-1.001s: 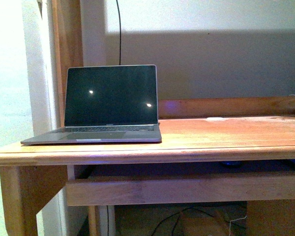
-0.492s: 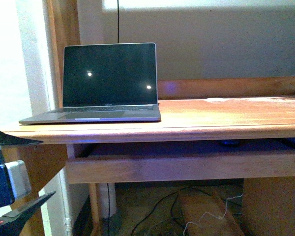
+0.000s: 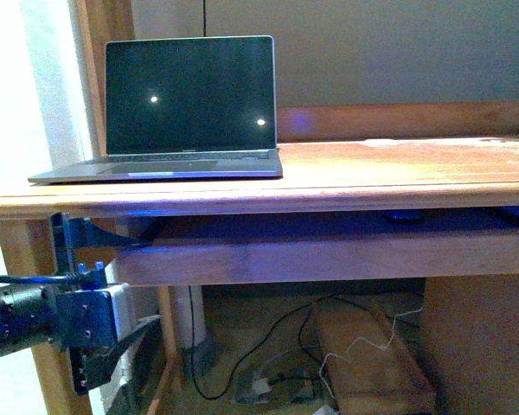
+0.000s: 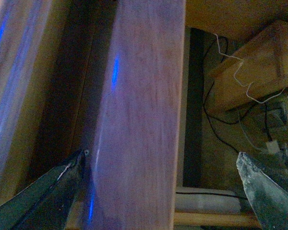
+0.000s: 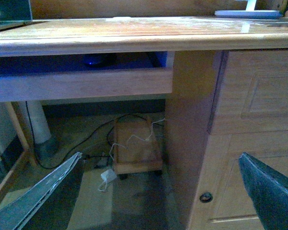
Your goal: Place mouse
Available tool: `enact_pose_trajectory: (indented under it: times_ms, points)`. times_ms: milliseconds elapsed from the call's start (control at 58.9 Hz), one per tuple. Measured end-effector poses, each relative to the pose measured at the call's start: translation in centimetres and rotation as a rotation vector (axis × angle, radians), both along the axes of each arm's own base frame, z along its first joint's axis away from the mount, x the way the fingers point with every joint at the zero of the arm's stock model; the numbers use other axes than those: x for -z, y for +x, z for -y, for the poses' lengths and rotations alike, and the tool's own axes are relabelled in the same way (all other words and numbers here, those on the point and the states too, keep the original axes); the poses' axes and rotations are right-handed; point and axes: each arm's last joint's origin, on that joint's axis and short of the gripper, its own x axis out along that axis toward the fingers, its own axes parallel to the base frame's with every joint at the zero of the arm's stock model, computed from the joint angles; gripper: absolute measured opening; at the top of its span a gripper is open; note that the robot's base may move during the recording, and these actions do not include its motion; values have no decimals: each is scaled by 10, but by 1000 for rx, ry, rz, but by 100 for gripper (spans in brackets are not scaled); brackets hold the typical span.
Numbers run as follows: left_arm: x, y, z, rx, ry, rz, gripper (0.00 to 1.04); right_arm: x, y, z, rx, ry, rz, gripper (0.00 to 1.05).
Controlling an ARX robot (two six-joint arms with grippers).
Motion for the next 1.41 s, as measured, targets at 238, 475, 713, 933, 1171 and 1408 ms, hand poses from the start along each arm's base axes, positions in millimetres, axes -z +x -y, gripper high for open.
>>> enact_pose_trajectory:
  times_ms: [238,475,713,933,1171,1408]
  points:
    - [8,19,2,53,85,108,97,0,0,0,0,0,0,97]
    - [-3,8,15,-35,68,-145,97,0,0,0,0,0,0,97]
    - [-40,-25,23,-103,2,-663,97,0,0,0,0,0,0,97]
    - [-51,-51,26,-41,-35,-921,97,0,0,0,0,0,0,97]
    - [-63,-81,31,24,-110,-1143,97,0,0,0,0,0,0,97]
    - [-69,-118,39,113,-215,-1373,97,0,0,0,0,0,0,97]
